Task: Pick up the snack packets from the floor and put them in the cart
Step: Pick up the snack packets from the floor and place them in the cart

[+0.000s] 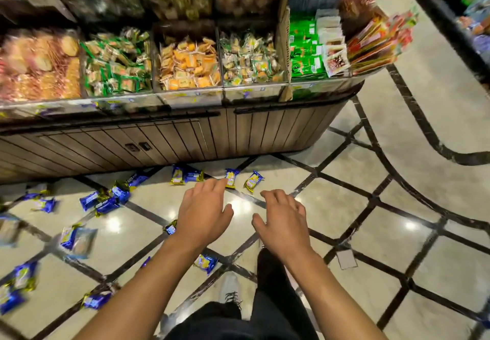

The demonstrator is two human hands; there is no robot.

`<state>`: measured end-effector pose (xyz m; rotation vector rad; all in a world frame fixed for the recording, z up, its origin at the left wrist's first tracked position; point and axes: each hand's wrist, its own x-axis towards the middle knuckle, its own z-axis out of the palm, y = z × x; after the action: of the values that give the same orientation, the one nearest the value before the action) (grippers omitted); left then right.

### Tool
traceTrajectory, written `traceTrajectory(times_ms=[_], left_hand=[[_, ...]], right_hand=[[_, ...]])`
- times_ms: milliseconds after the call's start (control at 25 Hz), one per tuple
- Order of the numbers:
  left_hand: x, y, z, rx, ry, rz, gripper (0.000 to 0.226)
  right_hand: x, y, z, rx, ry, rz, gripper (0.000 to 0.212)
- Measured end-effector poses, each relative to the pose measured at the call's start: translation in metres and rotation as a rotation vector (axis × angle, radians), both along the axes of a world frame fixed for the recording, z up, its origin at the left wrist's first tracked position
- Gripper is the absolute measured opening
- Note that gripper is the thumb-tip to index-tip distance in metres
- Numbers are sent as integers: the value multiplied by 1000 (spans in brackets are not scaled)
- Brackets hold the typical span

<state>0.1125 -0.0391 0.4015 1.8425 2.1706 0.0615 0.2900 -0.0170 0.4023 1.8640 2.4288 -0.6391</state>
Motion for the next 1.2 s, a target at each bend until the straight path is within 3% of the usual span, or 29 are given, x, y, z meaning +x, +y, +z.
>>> traceTrajectory(times_ms=[640,920,1200], left_hand=[[-8,177,-69,-69,-123,159,61],[-65,230,-196,-92,-88,31,52],[-64,263,-380,-170,-144,92,58]], right_hand=[[-33,199,-62,-164,141,8,51],[-93,235,-169,-185,157,-168,49],[-106,262,-354,-193,155,-178,46]])
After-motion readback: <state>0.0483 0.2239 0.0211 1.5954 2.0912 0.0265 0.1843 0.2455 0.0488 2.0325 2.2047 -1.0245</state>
